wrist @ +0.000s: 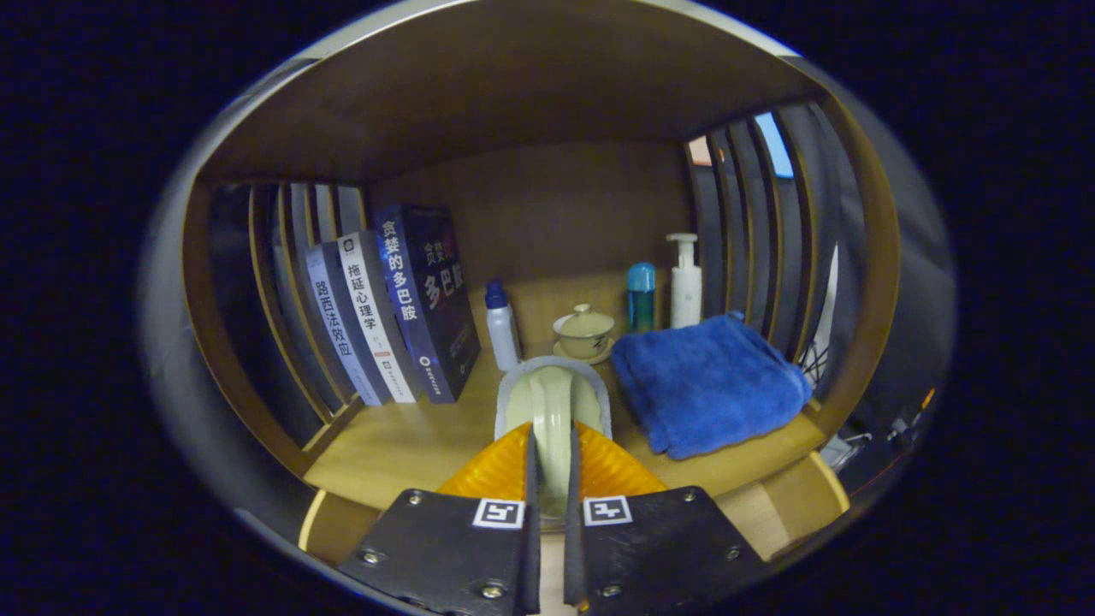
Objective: Pull open the drawer, take out the items inside it, and place them on the countertop above the cabinet.
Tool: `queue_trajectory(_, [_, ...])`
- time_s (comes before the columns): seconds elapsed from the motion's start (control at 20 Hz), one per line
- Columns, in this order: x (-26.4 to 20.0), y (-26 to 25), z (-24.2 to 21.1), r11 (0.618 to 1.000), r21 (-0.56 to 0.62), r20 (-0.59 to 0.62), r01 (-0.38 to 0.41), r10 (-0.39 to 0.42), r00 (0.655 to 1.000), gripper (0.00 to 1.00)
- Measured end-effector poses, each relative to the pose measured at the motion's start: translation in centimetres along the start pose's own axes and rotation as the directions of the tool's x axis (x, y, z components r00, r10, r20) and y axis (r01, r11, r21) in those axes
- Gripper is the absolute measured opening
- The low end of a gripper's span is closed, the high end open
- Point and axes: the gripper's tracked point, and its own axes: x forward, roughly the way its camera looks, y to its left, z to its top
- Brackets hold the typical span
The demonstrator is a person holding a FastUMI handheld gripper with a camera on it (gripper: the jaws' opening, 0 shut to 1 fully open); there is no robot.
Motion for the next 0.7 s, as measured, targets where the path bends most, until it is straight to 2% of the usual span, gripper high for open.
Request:
queue_trajectory(0.2, [2.4,0.7,-1.1,0.999,0.047,-0.034,0.009,-0.008,0.999,0.12])
queue_trajectory(0.5, [5.0,1.6,-0.3,0.999,0.049,0.008,0.009,-0.010,1.000,0.14])
queue_trajectory(0.7, [6.6,2.0,-1.4,0.999,0.042,-0.023,0.008,-0.007,1.000,0.21])
